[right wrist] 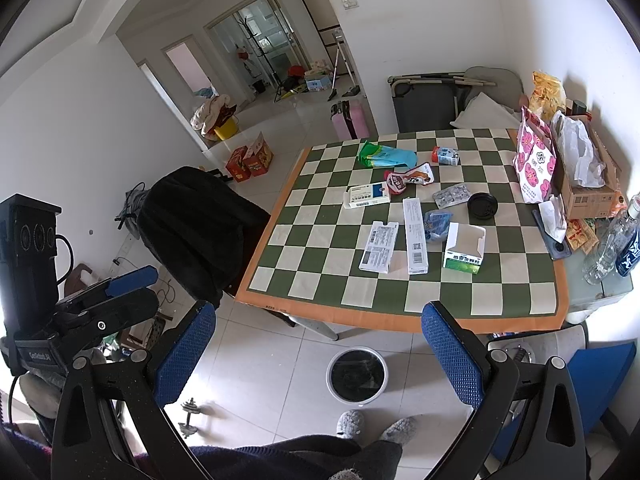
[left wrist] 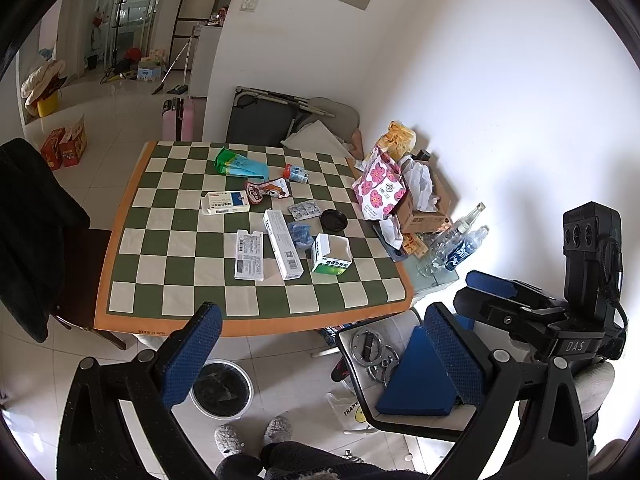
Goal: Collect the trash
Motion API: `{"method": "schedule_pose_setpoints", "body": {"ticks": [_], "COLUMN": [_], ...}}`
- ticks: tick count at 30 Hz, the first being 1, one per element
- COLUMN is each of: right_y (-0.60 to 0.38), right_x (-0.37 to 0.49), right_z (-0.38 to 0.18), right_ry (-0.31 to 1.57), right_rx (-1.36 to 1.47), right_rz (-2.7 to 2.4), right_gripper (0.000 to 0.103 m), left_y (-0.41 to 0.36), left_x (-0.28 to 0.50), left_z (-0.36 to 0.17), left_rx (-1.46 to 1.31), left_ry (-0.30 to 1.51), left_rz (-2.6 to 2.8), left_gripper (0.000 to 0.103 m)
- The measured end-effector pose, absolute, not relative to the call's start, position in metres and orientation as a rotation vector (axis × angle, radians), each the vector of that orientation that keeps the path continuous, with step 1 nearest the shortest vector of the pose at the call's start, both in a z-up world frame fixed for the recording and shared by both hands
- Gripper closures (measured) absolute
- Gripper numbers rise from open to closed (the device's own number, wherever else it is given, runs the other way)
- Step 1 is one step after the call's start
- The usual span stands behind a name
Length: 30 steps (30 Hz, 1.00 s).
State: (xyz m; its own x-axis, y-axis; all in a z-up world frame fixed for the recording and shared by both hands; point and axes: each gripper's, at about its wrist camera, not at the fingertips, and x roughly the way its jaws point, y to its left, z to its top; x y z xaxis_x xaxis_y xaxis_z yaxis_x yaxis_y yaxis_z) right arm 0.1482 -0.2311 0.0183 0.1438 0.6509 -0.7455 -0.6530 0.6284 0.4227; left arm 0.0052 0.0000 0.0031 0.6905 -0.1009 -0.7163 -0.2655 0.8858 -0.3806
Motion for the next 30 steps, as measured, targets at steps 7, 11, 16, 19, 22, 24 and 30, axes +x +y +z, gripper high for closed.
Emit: {"method": "schedule_pose_setpoints", "body": {"ticks": [7, 11, 16, 19, 22, 24, 30], "right_y": [-0.2313, -0.2317, -0.2334, -0.2324, -0.2322, -0.2319, -0.2317], "right_x": [0.1473, 0.1476, 0.1456, 0.1464, 0.1465, 0.1467, 0.1470], "right_z": [0.0178, 0.0173, 0.0158, 0.0165, 0.0164, 0.0162, 0.0155], "right_ry": [1.075, 1.076, 1.075, 1.075, 1.077, 1.077, 1.078], "right_rx": [-0.005, -0.004, -0.004, -0.004, -0.003, -0.003, -0.002], "right_rz": [0.939, 0.940, 0.942, 0.942, 0.942, 0.942, 0.941], "right_gripper": [0.000, 0.000, 0.000, 0.000, 0.000, 0.000, 0.000], "left_y": [0.0010, -0.0024, -0.0031, -0.0037, -0.0045, -0.0048, -0.0073], "left_x": [0.0099, 0.0042, 0.0042, 0.0040, 0.0040, 0.0039, 0.0041], "left_z": [0.0048, 0.0032, 0.0021, 0.0021, 0.0014, 0.0010, -0.0002], "left_rx": [-0.487, -0.484, -0.485, -0.485, -0.484, -0.484, -0.483], "left_ry": [0.820, 0.812, 0.812, 0.812, 0.811, 0.811, 0.812], "left_rz": [0.095, 0.093, 0.093, 0.094, 0.094, 0.095, 0.091], "left_gripper": [0.000, 0.000, 0.000, 0.000, 0.000, 0.000, 0.000]}}
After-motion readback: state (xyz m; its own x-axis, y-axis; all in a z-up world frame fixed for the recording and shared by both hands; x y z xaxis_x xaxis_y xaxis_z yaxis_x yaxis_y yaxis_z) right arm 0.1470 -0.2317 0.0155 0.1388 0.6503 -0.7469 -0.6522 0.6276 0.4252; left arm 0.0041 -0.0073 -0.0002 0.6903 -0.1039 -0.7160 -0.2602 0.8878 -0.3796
